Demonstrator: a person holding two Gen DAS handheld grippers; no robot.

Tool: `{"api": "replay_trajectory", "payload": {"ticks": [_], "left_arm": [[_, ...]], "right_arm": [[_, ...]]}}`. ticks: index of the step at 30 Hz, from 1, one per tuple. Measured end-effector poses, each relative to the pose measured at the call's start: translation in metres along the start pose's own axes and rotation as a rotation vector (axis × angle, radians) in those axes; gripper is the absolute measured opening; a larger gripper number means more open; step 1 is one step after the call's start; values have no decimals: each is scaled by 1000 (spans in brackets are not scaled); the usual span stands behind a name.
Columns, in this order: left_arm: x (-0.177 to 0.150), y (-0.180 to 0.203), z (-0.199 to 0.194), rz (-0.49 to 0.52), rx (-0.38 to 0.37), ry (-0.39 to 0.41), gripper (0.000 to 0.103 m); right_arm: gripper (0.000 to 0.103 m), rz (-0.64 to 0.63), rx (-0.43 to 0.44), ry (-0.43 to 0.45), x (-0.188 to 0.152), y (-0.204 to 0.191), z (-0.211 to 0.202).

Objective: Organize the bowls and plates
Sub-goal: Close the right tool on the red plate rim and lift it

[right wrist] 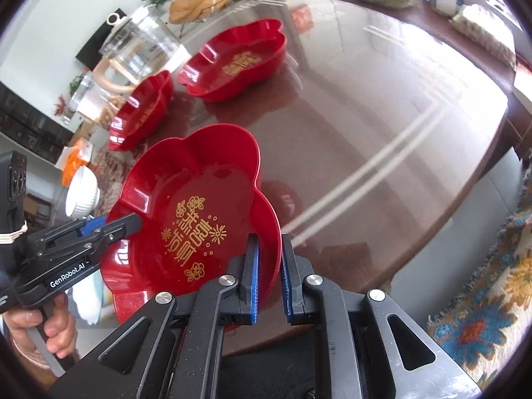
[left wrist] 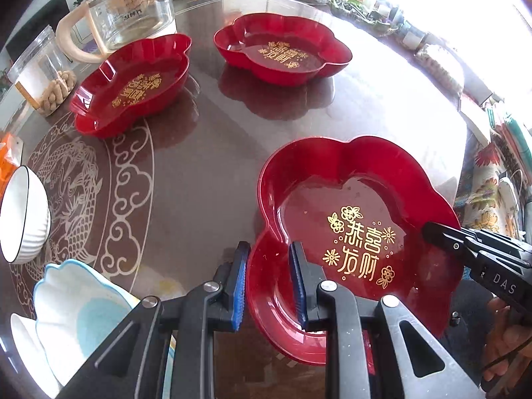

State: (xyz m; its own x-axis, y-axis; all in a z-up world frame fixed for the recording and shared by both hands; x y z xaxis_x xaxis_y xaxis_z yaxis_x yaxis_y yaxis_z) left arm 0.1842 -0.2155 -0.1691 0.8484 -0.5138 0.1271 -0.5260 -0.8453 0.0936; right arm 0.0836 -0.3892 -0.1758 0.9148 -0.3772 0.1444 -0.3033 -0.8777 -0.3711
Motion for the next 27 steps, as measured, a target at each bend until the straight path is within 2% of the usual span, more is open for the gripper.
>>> {"api": "replay_trajectory", "payload": {"ticks": [2,4,6,7,8,9,10,11,12,13,17,19,21,24,27], "left_arm": [[-2,-4,6,-16,9,-3,23],[-8,-7,4,-39,36,27,24],[-9,-12,-2,-61,49,58,25],[-10,-14,-4,-73,51,69,26],[-11,-18,-8,-87,46,85,28],[-13,-22,-14,-105,41,107,36],[-17,-25,-23,-125,36,137,50],[-22,-28,-32,-150,31,177,58],[-28,-32,-44,-180,24,224,72],[-35,-36,-56,-206,16,274,82],[-74,-40,-103,-265,-9,430,86],[-98,-38,-120,-291,0,501,99],[-126,-33,-135,-300,40,585,102],[-158,-22,-143,-275,98,666,103],[-175,-21,-144,-260,95,681,103]], "right_arm": [[16,-17,-22,6,-3,1,10],[16,-22,-36,10,-3,-3,20],[20,-26,-54,22,-4,-7,25],[28,-27,-62,33,-4,-9,26],[56,-28,-70,48,-6,-9,25],[70,-27,-71,77,-7,-10,21],[69,-26,-78,115,-11,-11,14],[69,-27,-88,150,-14,-12,6],[69,-26,-97,190,-19,-12,-5],[69,-20,-107,239,-24,-12,-17],[72,3,-161,453,-57,-19,-68],[73,26,-198,569,-81,-24,-83],[74,38,-235,666,-104,-33,-89],[74,-19,-266,741,-130,-54,-86],[74,-117,-264,755,-142,-79,-80]]}}
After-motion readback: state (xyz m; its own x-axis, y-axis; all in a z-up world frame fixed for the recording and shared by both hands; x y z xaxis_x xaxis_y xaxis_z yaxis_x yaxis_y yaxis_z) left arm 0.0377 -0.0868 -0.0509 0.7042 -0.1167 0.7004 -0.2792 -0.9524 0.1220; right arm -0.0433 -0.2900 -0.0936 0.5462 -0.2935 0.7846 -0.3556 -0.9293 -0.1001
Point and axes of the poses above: each gripper's, at about its wrist camera, not at the fingertips, and z roughly the way its jaws point, y to its right, x to its top, the point moved 2 cm from there along z, roughly the way its jaws point, and after that the axes turned 11 degrees about -y, right-handed, at the moved point
